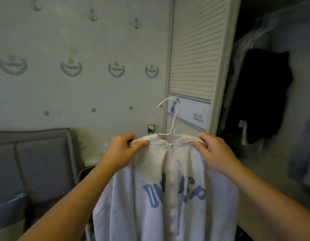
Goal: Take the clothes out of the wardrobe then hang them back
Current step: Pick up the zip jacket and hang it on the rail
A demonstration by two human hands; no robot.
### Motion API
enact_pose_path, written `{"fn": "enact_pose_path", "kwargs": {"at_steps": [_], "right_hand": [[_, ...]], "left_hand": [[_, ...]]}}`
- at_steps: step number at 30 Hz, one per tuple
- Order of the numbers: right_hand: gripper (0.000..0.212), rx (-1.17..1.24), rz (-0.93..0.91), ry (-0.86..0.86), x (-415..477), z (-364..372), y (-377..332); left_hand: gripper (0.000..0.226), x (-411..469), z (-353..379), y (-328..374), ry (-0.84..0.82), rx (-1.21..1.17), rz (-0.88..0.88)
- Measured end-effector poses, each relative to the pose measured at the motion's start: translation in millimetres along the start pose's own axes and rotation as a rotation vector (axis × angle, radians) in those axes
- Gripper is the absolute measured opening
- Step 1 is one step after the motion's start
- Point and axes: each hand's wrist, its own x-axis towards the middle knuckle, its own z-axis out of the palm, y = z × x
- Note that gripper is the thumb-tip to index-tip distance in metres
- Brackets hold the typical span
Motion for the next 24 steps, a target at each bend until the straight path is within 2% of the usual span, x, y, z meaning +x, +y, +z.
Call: {"fn": "enact_pose_path", "kwargs": {"at_steps": [6,9,19,24], "right_hand": [[0.015,-0.259,0.144,0.135,48,-60,22],[0.014,-0.372,0.192,0.191,68,-95,31],[0.025,-0.935,0.327,0.302,113,-220,51],[0.029,-1.114,0.307,0.376,138,-278,72]], "left_hand": [[0.058,135,70,17,-0.082,-0.206,0.178],[0.043,190,104,44,-0.082,-0.278,0.274],[0.037,322,201,173,-0.054,-0.322,0.549],[0.039,372,249,244,-0.041,-0.317,0.556]]}}
